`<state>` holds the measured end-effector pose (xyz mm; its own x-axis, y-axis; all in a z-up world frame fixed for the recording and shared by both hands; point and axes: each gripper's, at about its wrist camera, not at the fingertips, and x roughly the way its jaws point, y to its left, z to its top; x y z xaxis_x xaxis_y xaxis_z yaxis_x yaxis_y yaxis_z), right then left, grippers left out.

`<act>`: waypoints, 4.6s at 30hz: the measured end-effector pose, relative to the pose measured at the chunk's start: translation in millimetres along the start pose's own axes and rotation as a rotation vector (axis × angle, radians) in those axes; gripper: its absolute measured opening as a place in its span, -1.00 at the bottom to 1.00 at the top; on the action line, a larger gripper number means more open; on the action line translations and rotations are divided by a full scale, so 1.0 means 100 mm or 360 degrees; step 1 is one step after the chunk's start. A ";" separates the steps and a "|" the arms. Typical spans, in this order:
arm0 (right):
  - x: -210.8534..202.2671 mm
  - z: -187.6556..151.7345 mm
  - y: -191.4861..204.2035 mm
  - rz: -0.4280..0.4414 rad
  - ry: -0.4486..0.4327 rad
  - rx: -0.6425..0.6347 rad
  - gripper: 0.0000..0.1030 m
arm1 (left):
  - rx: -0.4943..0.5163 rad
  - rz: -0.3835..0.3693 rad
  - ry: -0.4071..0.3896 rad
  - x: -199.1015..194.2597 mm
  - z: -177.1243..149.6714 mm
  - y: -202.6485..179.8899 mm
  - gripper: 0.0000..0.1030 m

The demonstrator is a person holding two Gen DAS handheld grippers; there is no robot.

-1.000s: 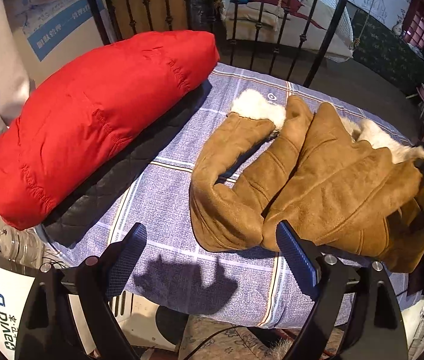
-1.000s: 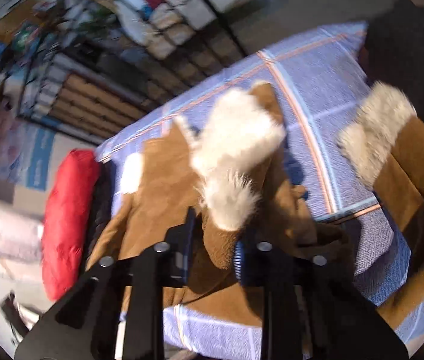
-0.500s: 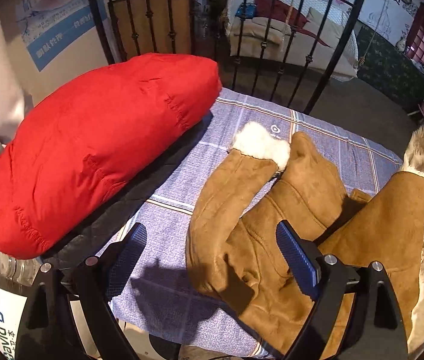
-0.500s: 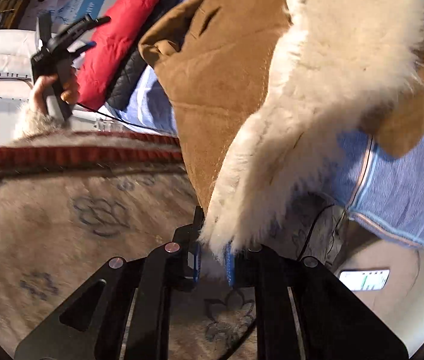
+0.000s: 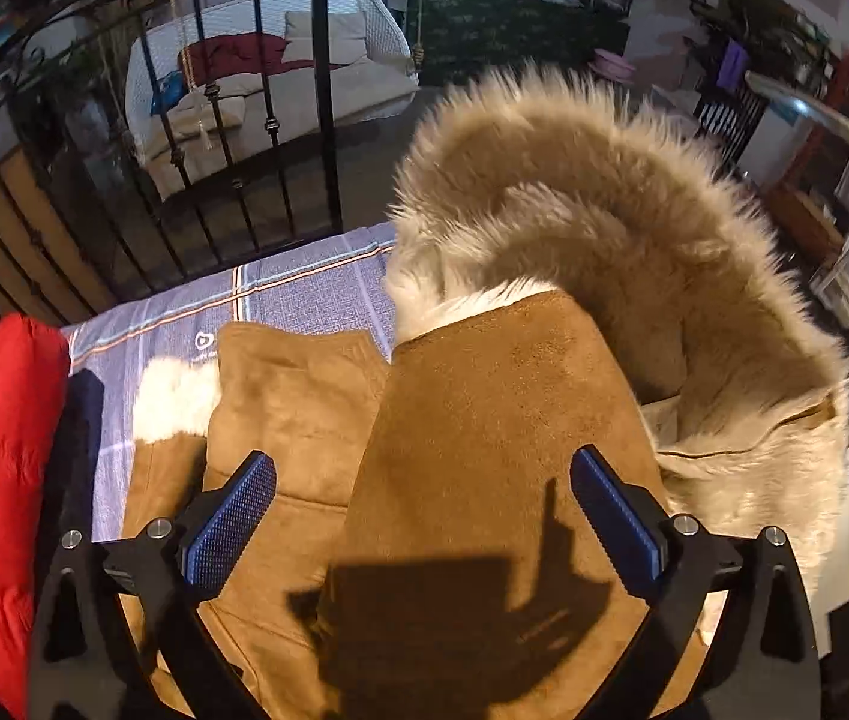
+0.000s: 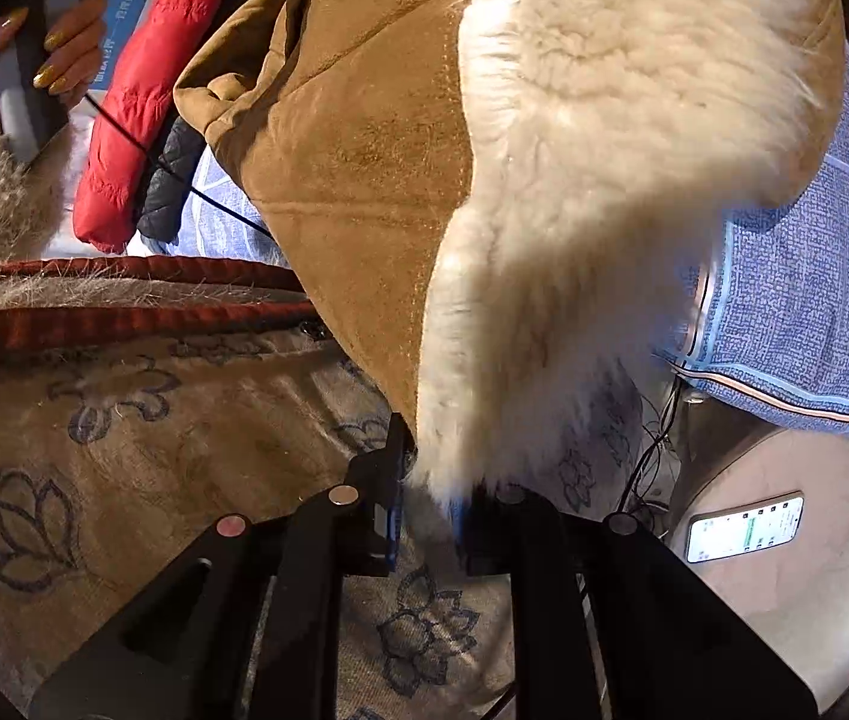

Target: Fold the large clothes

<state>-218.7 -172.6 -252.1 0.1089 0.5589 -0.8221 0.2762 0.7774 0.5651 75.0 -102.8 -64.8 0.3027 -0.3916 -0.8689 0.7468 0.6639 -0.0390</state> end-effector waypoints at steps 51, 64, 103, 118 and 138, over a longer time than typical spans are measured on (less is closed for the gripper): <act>-0.16 2.99 -0.85 -0.0403 -0.0124 0.0033 0.11 | -0.0186 0.0057 0.0498 0.82 -0.70 1.61 0.55; -0.07 2.54 -0.63 -0.0483 -0.0301 -0.0134 -0.58 | 0.0138 0.0045 0.0710 1.13 -1.01 1.23 -0.33; -0.34 1.61 -0.48 -0.1076 -0.0600 -0.0378 0.65 | -0.0145 0.0107 0.0409 -0.13 -1.81 1.21 0.88; -0.59 2.30 -0.53 -0.0565 -0.0812 -0.0303 -0.87 | -0.0048 0.0119 0.0027 0.20 -0.74 0.72 0.08; -0.82 2.08 -1.06 -0.0209 -0.0898 0.0101 -0.88 | -0.0329 0.0223 0.0251 -0.05 -1.61 1.07 0.70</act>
<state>-58.1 -361.1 -259.6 0.5569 0.2052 -0.8048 0.3764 0.8014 0.4648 58.6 72.6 -144.1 0.2865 -0.1936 -0.9383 0.5626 0.8267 0.0012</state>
